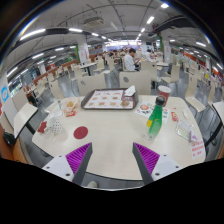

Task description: Pour water

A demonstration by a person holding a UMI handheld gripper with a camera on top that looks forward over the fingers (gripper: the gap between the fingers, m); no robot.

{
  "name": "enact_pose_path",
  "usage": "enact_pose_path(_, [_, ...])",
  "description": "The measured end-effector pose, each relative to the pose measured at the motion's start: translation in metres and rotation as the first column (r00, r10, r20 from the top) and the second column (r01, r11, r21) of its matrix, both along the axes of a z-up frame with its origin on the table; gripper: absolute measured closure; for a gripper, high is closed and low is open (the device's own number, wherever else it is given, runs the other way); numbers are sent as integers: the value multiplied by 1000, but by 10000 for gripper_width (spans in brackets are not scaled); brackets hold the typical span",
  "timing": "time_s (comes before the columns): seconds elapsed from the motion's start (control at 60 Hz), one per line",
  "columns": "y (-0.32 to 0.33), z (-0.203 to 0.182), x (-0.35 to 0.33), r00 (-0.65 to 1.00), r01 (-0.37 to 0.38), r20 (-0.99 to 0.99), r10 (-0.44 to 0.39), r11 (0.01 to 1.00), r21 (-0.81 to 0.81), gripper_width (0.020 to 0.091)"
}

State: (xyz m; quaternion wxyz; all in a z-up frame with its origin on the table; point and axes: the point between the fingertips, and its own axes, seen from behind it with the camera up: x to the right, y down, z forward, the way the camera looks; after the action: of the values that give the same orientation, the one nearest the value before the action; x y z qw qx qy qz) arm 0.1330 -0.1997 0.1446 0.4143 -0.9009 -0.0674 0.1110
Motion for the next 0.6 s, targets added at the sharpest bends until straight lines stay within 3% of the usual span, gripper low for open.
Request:
enact_pose_path(0.1, [4, 6, 15, 999, 31, 16, -31, 999, 9, 264])
enact_pose_path(0.367, [43, -27, 106, 982, 154, 85, -166, 979, 130, 263])
enact_pose_path(0.6, [142, -64, 144, 959, 238, 88, -268, 936, 258, 266])
